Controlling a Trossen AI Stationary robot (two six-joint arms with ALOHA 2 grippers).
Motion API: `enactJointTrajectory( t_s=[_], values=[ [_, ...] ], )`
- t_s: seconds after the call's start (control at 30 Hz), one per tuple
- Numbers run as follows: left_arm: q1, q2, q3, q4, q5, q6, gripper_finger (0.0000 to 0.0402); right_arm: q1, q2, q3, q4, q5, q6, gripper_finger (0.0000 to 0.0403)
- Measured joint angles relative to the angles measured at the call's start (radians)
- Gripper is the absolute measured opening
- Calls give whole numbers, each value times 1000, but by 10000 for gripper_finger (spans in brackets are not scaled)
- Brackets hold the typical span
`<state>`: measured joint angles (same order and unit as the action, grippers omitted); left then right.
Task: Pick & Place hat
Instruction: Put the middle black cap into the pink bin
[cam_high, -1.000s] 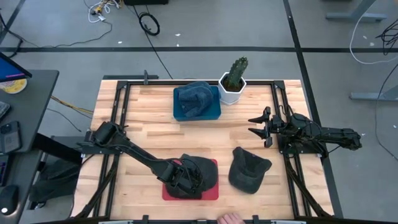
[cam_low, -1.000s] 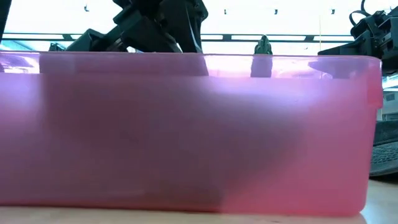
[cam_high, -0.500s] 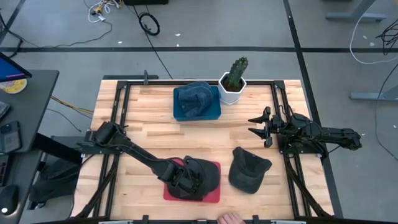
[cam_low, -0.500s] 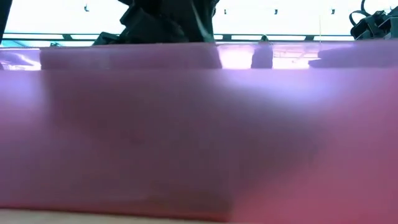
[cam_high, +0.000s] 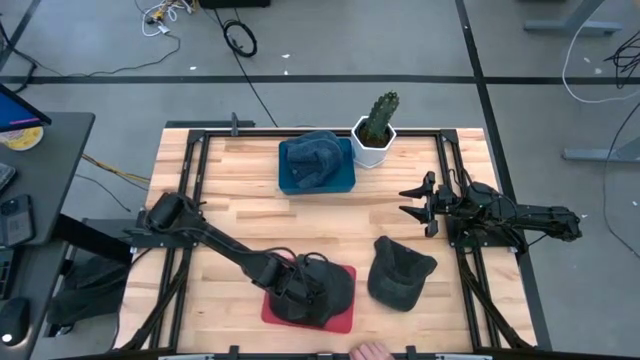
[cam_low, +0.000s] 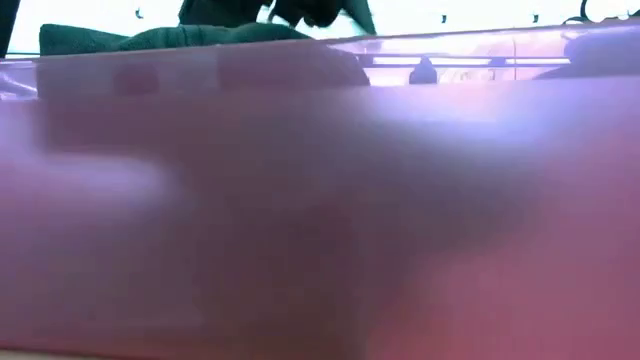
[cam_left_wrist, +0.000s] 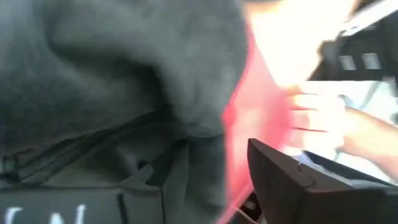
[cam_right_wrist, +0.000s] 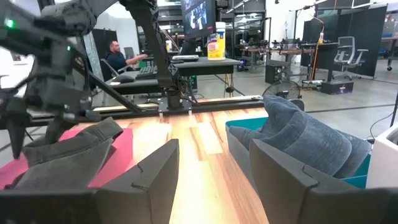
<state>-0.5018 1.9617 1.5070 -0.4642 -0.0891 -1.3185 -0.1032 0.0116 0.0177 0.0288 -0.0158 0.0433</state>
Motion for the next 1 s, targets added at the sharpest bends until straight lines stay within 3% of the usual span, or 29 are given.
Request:
enactJointTrajectory(
  t_s=[0.23, 0.43, 0.67, 0.9, 1.0],
  values=[
    [1, -105, 1, -37, -26, 162, 185, 0, 0, 0, 0, 0, 0, 198],
    [4, -146, 2, -207, -95, 507, 178, 0, 0, 0, 0, 0, 0, 198],
    [-2, -136, 1, -376, -238, 877, 177, 0, 0, 0, 0, 0, 0, 198],
    [-37, -134, 2, -398, -409, 1101, 177, 0, 0, 0, 0, 0, 0, 198],
    [-54, -121, 1, -422, -436, 1168, 177, 0, 0, 0, 0, 0, 0, 198]
  ],
)
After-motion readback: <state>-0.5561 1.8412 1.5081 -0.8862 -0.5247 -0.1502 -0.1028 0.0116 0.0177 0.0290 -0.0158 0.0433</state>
